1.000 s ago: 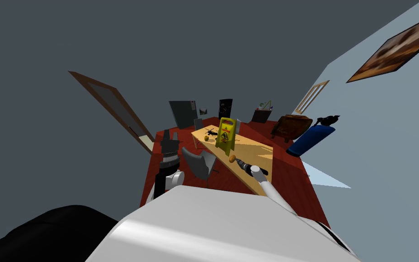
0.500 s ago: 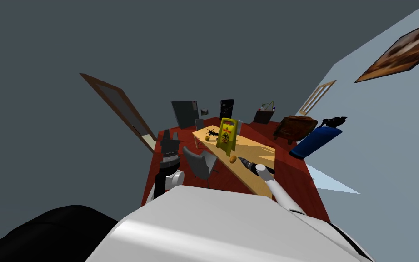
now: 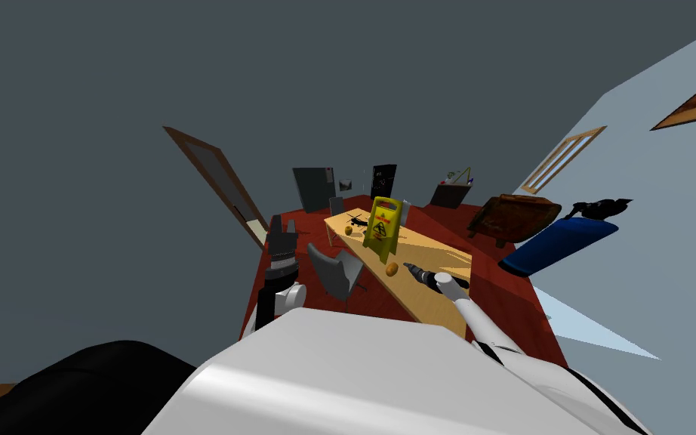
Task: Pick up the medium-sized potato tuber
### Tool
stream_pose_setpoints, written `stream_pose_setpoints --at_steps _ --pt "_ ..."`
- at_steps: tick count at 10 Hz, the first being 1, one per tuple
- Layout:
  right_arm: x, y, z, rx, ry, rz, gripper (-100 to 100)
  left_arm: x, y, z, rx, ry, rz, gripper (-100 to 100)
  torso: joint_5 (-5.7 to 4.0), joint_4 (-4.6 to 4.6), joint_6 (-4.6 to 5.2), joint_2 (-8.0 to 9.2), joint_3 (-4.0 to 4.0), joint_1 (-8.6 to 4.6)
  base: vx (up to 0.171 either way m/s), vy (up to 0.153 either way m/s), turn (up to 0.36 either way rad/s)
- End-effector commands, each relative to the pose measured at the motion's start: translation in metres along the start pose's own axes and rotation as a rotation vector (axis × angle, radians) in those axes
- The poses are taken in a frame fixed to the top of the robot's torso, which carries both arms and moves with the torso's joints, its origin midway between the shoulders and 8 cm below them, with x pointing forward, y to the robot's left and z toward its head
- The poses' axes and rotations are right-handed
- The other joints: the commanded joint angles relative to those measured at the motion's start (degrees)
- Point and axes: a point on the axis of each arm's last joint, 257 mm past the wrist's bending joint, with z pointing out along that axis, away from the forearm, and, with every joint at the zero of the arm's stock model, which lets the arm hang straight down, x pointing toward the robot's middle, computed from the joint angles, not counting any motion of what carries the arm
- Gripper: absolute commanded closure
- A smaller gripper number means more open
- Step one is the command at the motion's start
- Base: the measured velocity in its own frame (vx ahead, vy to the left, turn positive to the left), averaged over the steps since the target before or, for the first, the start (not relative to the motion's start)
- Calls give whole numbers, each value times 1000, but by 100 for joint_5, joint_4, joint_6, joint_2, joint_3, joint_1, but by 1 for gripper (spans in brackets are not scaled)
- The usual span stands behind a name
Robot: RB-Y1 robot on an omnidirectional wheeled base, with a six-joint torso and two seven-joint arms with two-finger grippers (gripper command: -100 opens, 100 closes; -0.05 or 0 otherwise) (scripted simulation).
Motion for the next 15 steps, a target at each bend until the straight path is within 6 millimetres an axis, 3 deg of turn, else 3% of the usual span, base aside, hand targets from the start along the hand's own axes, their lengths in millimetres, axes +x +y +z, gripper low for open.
stream_pose_setpoints --at_steps 1,10,12,15 --pt "-4 10 -1 -20 -17 10 -100 0 0 0 0 0 0 0 0 0 0 0 0 0 10 -32 93" --pt "-4 10 -1 -20 -17 10 -100 0 0 0 0 0 0 0 5 2 3 9 5 21 0 0 1" --pt "26 -3 -4 -5 52 -18 -100 0 0 0 0 0 0 0 6 4 5 19 11 22 -47 14 -106" --pt "39 -10 -6 3 84 -30 -100 0 0 0 0 0 0 0 6 6 2 26 15 24 -40 12 -29"
